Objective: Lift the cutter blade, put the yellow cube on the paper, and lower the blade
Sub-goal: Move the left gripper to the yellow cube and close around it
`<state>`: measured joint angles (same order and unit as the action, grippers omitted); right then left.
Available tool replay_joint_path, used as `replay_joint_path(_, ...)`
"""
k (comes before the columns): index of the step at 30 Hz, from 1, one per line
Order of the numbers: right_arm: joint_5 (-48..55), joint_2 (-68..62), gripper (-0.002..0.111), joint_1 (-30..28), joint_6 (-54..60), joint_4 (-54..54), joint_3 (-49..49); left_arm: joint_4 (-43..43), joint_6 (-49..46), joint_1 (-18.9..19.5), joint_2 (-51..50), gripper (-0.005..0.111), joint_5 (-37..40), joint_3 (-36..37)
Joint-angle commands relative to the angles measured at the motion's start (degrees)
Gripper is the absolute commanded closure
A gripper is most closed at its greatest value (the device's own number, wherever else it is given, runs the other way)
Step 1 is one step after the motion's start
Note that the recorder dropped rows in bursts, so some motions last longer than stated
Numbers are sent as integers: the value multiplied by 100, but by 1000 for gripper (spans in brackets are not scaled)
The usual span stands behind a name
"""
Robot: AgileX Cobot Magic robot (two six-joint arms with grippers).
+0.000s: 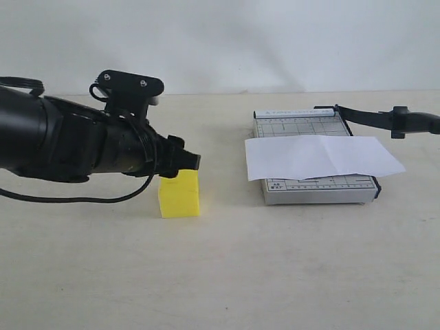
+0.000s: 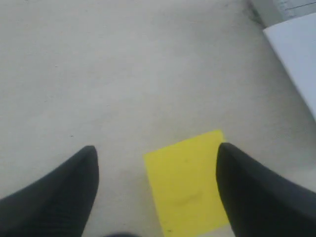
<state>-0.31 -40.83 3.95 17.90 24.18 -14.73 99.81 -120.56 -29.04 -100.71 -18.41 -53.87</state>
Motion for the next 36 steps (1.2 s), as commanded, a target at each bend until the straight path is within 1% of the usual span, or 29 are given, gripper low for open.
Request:
replay_joint_path(1,-79,16,108,0,-1,-27,27,13,390,-13,222,42,565,28)
replay_joint_path(4,-79,16,108,0,-1,-27,27,13,671,-13,274,42,849,28)
replay_joint_path(8,-79,16,108,0,-1,-27,27,13,701,-13,300,42,1275,28)
replay_joint_path(14,-79,16,108,0,-1,-27,27,13,701,-13,300,43,1553,31)
replay_joint_path(19,-79,16,108,0,-313,-27,27,13,701,-13,300,43,1492,83)
replay_joint_path(22,-79,16,108,0,-456,-27,27,13,701,-13,300,38,1376,134)
replay_joint_path(26,-79,16,108,0,-610,-27,27,13,701,-13,300,24,1239,133)
replay_joint_path(28,-79,16,108,0,-731,-27,27,13,701,-13,300,20,1225,133)
replay_joint_path(30,-67,16,108,0,-728,-27,27,13,701,-13,271,18,1225,133)
replay_joint_path(36,-57,16,108,0,-738,-27,27,13,725,-13,70,18,1096,133)
